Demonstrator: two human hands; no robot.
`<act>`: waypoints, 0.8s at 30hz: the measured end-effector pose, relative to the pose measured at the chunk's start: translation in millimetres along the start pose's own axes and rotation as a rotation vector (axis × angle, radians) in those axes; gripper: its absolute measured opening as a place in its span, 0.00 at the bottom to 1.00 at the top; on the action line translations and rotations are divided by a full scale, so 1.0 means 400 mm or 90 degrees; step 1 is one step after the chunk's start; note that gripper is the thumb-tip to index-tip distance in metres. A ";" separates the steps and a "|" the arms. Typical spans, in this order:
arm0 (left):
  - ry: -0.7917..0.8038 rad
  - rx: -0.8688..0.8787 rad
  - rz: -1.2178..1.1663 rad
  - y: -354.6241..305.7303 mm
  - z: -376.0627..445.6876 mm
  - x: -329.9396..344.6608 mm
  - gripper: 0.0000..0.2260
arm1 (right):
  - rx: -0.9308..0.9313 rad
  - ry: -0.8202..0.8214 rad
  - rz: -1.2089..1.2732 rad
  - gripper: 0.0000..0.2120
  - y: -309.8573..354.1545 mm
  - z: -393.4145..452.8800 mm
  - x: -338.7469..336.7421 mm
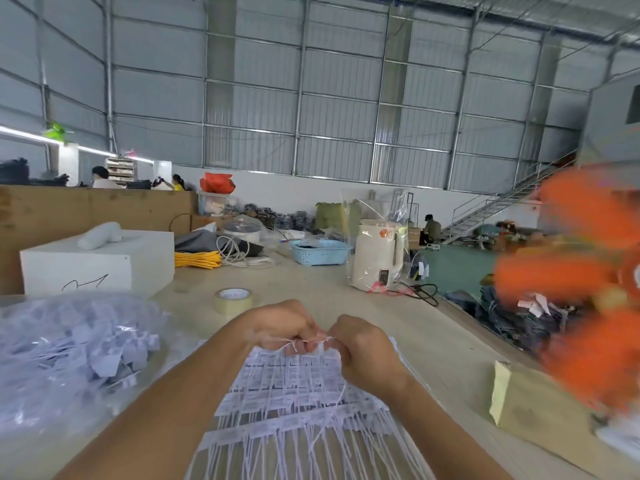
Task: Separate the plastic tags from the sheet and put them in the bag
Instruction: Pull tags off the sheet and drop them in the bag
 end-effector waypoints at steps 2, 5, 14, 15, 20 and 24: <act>0.067 -0.021 -0.060 0.005 -0.007 0.009 0.10 | 0.022 -0.025 0.031 0.09 -0.001 -0.008 -0.022; 0.133 -0.027 -0.007 0.027 -0.035 0.002 0.08 | 0.331 -0.123 0.302 0.14 -0.158 -0.032 -0.071; -0.085 -0.033 0.183 0.117 -0.029 -0.027 0.06 | 0.415 0.149 0.363 0.14 -0.138 -0.080 0.166; -0.088 -0.034 0.184 0.129 -0.029 -0.020 0.05 | 0.415 0.174 0.335 0.14 -0.131 -0.090 0.182; -0.092 -0.026 0.129 0.155 -0.033 -0.005 0.07 | 0.369 0.225 0.204 0.18 -0.107 -0.140 0.192; -0.089 0.014 0.154 0.136 -0.049 0.001 0.13 | 0.337 0.242 0.187 0.17 -0.086 -0.163 0.176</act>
Point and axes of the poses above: each hand's wrist, its own z-axis towards the middle knuckle, its own x-axis out of the palm, y = z × x, the point moved 8 cm from there along z, towards the middle knuckle, and after that the axes turned 3 degrees about z, right-handed, at the moved point
